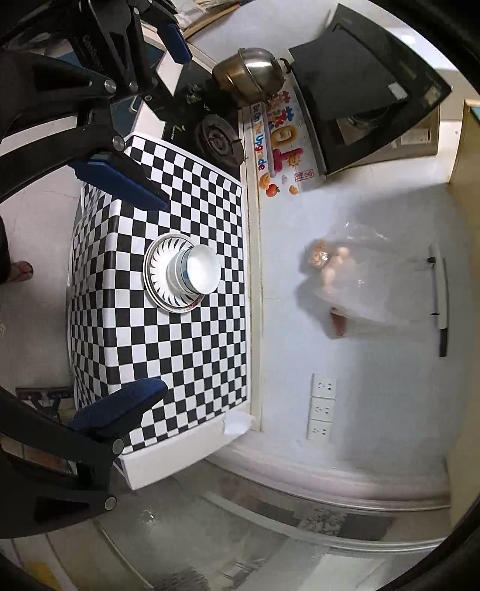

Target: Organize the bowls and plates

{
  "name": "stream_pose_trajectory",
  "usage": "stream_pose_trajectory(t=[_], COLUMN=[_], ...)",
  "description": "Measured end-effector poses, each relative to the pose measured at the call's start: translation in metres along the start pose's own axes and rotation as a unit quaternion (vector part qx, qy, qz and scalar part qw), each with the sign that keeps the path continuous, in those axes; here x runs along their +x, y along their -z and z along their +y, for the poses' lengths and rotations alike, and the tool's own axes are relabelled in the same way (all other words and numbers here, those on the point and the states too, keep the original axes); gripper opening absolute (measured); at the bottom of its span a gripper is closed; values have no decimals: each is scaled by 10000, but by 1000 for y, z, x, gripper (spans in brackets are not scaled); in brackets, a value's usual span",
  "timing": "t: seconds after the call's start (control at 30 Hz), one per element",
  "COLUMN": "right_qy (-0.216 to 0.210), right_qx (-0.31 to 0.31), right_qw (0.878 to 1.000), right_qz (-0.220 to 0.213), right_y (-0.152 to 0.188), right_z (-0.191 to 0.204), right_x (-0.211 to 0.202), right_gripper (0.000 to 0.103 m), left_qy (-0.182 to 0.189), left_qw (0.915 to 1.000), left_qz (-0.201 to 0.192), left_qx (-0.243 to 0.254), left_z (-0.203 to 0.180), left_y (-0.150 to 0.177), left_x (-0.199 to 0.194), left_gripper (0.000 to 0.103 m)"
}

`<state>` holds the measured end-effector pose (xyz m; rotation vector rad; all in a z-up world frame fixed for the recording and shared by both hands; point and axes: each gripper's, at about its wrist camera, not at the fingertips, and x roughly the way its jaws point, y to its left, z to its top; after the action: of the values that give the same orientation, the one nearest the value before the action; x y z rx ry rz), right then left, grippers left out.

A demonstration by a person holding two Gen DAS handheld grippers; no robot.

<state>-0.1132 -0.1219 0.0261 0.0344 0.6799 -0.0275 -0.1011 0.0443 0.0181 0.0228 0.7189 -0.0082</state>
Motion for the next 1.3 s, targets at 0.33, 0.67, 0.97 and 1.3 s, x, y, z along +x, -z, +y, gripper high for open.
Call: stream_pose_trajectory(t=[0.33,0.67,0.97,1.3], right_qy=[48,89,108,104], right_qx=[-95,-60,-29,-14], right_qw=[9996,9994,9992,9993], right_qz=[-250,-342,-378,-370], right_y=[19,19,18,19], right_z=[1,-6,-11,-14], right_x=[-48,-58,-61,-62], right_gripper=[95,95,95,95], left_qy=[-79,-81,-104,-110], left_qw=[9997,9993,9990,9990], left_qz=[-210,-348,-427,-421], left_qx=[5,56,81,80], left_z=[-1,-1,-3,-4], left_y=[17,18,17,16], left_x=[-33,-46,-50,-51], left_gripper=[94,94,94,94])
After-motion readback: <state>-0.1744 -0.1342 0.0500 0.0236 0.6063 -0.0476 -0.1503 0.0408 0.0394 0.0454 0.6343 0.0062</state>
